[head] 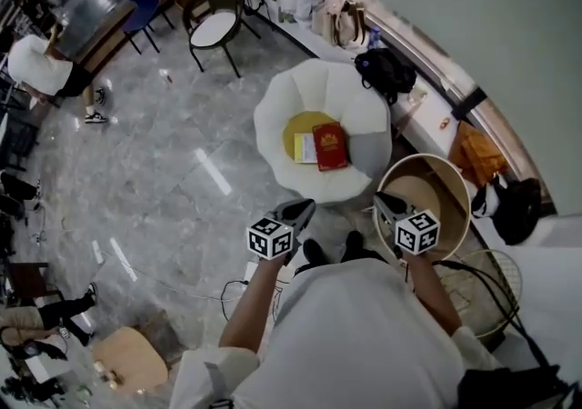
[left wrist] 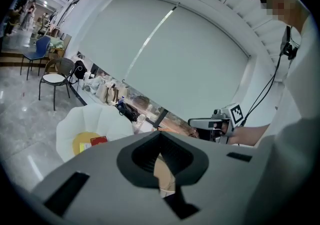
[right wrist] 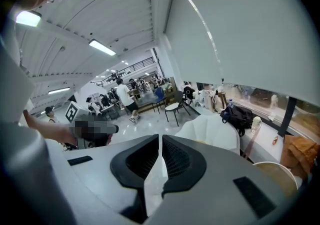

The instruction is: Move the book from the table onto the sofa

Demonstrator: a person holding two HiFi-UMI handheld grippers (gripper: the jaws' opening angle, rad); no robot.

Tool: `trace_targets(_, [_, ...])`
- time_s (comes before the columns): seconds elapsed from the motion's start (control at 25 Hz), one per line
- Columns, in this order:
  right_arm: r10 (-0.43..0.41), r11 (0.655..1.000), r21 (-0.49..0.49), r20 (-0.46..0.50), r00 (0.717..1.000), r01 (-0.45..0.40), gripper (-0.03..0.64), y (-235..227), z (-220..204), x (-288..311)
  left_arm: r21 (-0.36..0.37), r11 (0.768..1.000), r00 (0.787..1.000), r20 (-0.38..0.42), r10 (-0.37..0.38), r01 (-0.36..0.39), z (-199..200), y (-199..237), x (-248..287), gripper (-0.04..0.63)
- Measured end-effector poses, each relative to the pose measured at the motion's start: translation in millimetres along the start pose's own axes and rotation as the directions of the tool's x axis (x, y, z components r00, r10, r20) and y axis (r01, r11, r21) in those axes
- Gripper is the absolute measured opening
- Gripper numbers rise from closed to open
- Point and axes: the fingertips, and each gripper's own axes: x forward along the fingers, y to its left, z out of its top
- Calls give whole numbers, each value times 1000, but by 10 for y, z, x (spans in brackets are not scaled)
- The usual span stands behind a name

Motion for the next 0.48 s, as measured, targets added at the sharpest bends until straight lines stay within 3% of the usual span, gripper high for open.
trace_targets(0.48, [22,1000,-6,21,1000,-22,46,-301,278,-175,-2,999,999,37,33,-33,167,-223,274,2])
